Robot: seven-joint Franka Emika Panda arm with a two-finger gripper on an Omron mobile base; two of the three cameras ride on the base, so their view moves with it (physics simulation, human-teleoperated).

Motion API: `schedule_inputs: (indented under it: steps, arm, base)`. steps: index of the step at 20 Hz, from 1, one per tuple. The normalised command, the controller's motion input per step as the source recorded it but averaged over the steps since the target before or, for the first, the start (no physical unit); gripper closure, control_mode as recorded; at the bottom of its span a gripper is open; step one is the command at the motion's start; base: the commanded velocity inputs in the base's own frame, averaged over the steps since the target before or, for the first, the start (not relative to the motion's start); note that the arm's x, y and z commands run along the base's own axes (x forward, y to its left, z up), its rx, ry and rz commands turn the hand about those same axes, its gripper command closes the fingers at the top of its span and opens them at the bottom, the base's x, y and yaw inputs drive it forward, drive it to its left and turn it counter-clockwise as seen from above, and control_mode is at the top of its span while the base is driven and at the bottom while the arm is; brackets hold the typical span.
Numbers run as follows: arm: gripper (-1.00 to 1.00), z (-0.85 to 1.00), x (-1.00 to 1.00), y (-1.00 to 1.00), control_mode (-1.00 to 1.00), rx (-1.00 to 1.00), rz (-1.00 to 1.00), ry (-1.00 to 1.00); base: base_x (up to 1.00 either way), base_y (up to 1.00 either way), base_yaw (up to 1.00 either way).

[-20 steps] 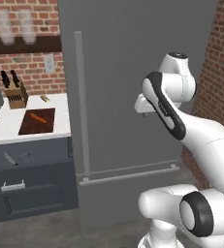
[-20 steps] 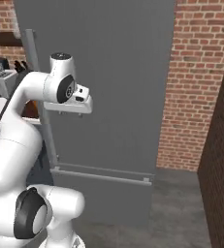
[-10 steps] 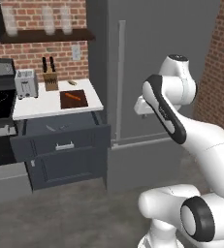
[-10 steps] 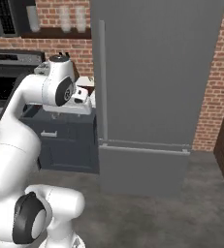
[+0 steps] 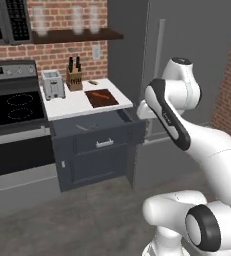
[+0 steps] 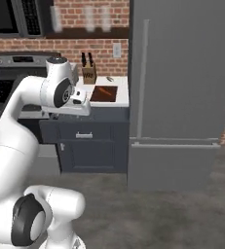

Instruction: Place the appropriate cutting tool for cutting the carrot skin on the cutting board.

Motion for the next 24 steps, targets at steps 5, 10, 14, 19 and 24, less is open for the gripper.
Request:
schedule_inputs:
  steps: [5, 10, 14, 19, 24]
  arm:
    - [-1.0, 0.0, 0.0, 0.0, 1.0, 0.0, 0.0, 0.0]
    - [-1.0, 0.0, 0.0, 0.0, 1.0, 0.0, 0.0, 0.0]
    - [-1.0, 0.0, 0.0, 0.0, 1.0, 0.0, 0.0, 0.0]
    - [-1.0, 0.0, 0.0, 0.0, 1.0, 0.0, 0.0, 0.0]
    - [-1.0, 0.0, 0.0, 0.0, 1.0, 0.0, 0.0, 0.0]
  base:
    - [0.2, 1.0, -0.34]
    - [0.2, 1.0, -0.34]
    - [0.28, 1.0, -0.31]
    - [0.33, 1.0, -0.31]
    - [0.4, 1.0, -0.28]
